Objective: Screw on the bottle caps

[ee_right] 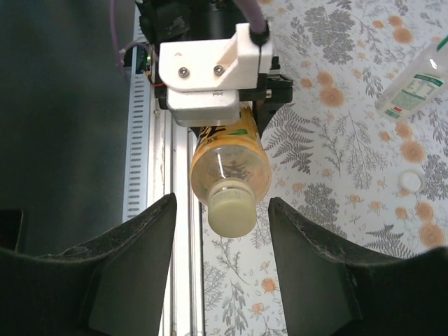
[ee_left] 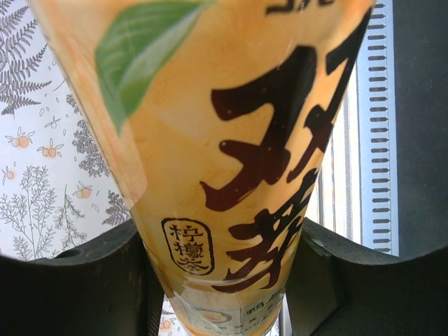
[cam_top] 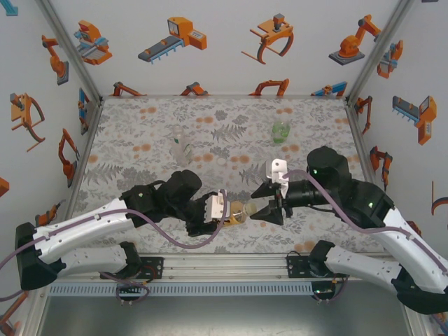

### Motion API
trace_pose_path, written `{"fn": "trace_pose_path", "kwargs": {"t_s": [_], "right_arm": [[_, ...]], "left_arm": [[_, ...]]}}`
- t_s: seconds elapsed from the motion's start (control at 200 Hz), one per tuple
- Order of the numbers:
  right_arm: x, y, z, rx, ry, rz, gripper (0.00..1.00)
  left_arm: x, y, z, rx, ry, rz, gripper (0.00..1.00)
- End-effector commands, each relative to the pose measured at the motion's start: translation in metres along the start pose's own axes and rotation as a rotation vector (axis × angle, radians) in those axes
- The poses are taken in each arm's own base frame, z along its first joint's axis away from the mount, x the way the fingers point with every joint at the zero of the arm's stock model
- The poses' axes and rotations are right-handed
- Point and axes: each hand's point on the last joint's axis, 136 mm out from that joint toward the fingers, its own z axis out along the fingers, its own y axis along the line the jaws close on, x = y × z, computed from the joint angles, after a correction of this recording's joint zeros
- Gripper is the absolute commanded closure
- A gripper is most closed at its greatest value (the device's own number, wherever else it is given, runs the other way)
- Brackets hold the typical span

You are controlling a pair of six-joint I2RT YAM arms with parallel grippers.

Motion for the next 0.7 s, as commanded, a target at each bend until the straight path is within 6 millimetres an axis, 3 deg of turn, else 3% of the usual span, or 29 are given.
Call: {"fn": "trace_pose_path", "kwargs": {"t_s": [0.0, 0.275, 0.696], "right_arm": [[-0.001, 0.007, 0.003, -0.039, -0.025, -0.082, 0.47], [0.015, 0.001, 0.006, -0.001, 0.008, -0.065, 0.51], [0.014, 0.000, 0.007, 0.002, -0.006, -0.059, 0.62]], "left_arm": [[-0.004, -0.004, 0.002, 0.019, -0.021, 0.001, 1.00], [-0.003, -0.005, 0.003, 0.027, -0.018, -0.004, 1.00], [-0.004, -0.004, 0.003, 0.025, -0.022, -0.006, 1.00]]}}
